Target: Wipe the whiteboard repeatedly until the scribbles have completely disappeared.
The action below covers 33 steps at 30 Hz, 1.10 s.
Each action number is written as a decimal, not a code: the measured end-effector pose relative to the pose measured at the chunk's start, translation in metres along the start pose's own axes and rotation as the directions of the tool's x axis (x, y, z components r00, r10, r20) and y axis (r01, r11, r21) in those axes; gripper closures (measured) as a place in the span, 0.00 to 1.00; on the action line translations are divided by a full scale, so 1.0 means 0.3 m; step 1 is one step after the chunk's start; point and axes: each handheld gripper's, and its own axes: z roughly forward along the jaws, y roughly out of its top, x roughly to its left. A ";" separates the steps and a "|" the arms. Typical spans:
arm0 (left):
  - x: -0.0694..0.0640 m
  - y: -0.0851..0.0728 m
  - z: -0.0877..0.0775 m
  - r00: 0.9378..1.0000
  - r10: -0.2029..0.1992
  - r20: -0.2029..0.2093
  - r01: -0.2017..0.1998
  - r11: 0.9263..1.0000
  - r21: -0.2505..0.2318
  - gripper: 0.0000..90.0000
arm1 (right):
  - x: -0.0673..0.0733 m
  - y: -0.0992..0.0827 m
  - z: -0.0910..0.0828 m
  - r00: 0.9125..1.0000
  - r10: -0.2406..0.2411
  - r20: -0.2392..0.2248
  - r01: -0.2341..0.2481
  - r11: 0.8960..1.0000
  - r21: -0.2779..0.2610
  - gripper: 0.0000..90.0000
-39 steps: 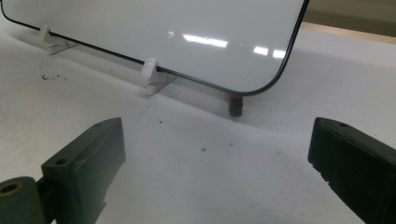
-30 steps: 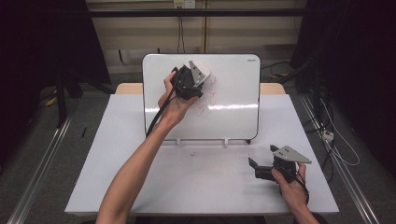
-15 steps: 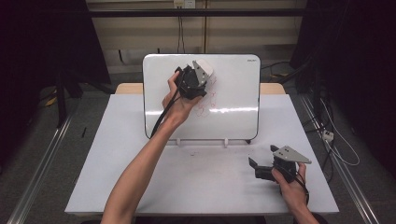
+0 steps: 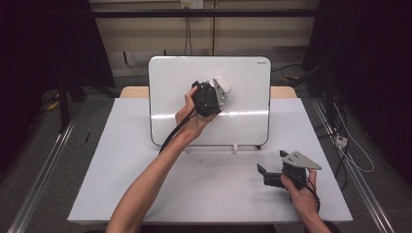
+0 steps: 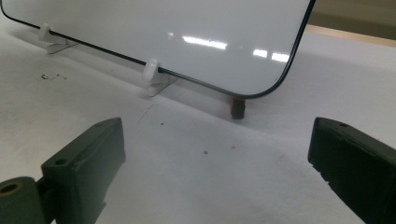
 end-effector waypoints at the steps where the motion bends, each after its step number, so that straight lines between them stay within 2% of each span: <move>1: 0.003 0.001 0.001 1.000 -0.001 0.005 0.001 1.000 0.005 0.34 | 0.000 0.000 -0.001 1.000 -0.002 -0.001 0.002 1.000 -0.002 0.04; 5: 0.025 0.015 0.002 1.000 0.001 0.000 -0.001 1.000 0.006 0.34 | -0.001 -0.001 -0.003 1.000 0.001 -0.004 -0.001 1.000 -0.002 0.04; 6: 0.049 0.024 0.003 1.000 -0.015 -0.003 0.015 1.000 0.008 0.34 | -0.004 -0.002 -0.004 1.000 0.000 -0.003 0.000 1.000 -0.004 0.04; 7: 0.049 0.024 0.003 1.000 -0.015 -0.003 0.015 1.000 0.008 0.34 | -0.004 -0.002 -0.004 1.000 0.000 -0.003 0.000 1.000 -0.004 0.04; 10: 0.091 0.039 0.008 0.999 -0.022 -0.029 0.023 1.000 0.013 0.34 | -0.008 -0.003 -0.005 1.000 0.003 0.001 -0.003 1.000 -0.005 0.05; 13: 0.126 0.050 0.012 0.997 -0.054 -0.057 0.055 0.998 0.012 0.34 | -0.009 -0.004 -0.006 1.000 0.005 0.001 -0.005 1.000 -0.004 0.04; 16: 0.141 0.049 0.012 0.995 -0.082 -0.060 0.083 0.997 0.007 0.34 | -0.009 -0.004 -0.007 1.000 0.005 -0.001 -0.005 1.000 -0.005 0.04; 21: 0.128 0.054 0.017 0.994 -0.060 -0.088 0.062 0.998 0.014 0.35 | -0.012 -0.006 -0.008 1.000 0.016 0.001 -0.016 1.000 -0.003 0.04; 24: 0.105 0.057 0.019 0.997 -0.027 -0.079 0.029 0.999 0.022 0.35 | -0.011 -0.005 -0.006 1.000 0.014 0.002 -0.014 1.000 -0.002 0.04; 28: 0.051 0.061 0.023 0.999 0.015 -0.047 -0.014 1.000 0.028 0.35 | -0.006 -0.002 -0.003 1.000 0.008 0.001 -0.008 1.000 -0.001 0.04; 33: -0.029 0.049 0.021 0.998 0.052 -0.030 -0.051 0.998 0.028 0.35 | -0.003 -0.002 -0.004 1.000 0.002 0.001 -0.002 1.000 -0.002 0.04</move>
